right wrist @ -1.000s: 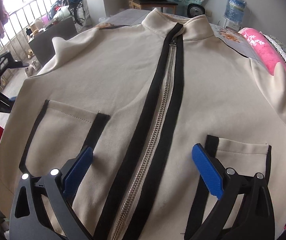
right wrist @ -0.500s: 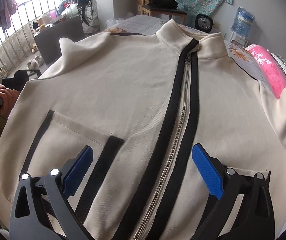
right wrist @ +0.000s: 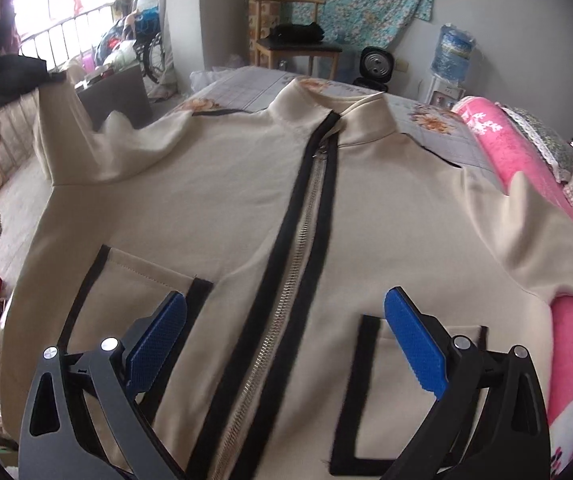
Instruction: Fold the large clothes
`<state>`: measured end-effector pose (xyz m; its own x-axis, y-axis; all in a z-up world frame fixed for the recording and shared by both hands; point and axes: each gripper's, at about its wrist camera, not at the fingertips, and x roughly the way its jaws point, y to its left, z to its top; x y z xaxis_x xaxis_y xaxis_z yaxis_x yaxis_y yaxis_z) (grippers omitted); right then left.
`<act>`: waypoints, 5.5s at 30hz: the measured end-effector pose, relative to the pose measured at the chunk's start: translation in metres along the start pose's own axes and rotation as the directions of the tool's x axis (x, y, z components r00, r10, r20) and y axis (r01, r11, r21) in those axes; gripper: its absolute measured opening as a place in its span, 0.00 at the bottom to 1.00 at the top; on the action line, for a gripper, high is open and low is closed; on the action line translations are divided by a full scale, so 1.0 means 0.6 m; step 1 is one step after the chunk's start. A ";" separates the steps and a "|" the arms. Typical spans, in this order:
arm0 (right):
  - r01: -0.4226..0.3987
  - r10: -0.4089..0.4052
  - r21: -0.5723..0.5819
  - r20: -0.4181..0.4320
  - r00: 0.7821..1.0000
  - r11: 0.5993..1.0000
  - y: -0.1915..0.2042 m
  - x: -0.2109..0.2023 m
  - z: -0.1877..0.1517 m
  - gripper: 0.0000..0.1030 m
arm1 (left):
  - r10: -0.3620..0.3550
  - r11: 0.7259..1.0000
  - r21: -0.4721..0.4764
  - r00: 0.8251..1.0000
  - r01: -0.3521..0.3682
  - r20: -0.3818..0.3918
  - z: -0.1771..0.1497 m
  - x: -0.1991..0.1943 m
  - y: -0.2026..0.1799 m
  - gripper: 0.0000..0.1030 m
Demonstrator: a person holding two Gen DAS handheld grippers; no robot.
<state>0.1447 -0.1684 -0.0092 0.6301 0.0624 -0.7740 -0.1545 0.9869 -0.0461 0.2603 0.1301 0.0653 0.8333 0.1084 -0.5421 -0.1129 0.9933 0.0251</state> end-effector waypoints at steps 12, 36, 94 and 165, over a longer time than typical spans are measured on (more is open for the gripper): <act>0.108 -0.106 0.193 -0.024 0.994 0.975 -0.146 -0.084 -0.072 0.94 | -0.163 0.874 0.378 0.918 0.305 -0.362 -0.272 -0.011 -0.272 0.42; -0.058 0.210 0.400 -0.347 0.914 0.915 -0.289 0.318 0.241 0.76 | -0.259 0.960 0.008 0.900 0.280 -0.349 -0.265 0.008 -0.122 0.40; -0.419 0.430 0.408 0.069 0.900 0.811 -0.249 -0.072 0.133 0.04 | -0.286 0.953 0.022 0.922 0.302 -0.262 -0.269 -0.049 -0.092 0.44; -0.427 0.474 0.503 0.039 0.880 0.751 -0.341 0.066 0.138 0.05 | 0.013 1.000 0.005 0.927 -0.012 -0.376 -0.275 -0.006 -0.059 0.50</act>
<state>0.2645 -0.3554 0.0220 0.5108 0.5286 -0.6780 -0.0025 0.7896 0.6136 0.1721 0.0877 -0.0725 0.5673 0.0983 -0.8176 -0.1197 0.9921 0.0361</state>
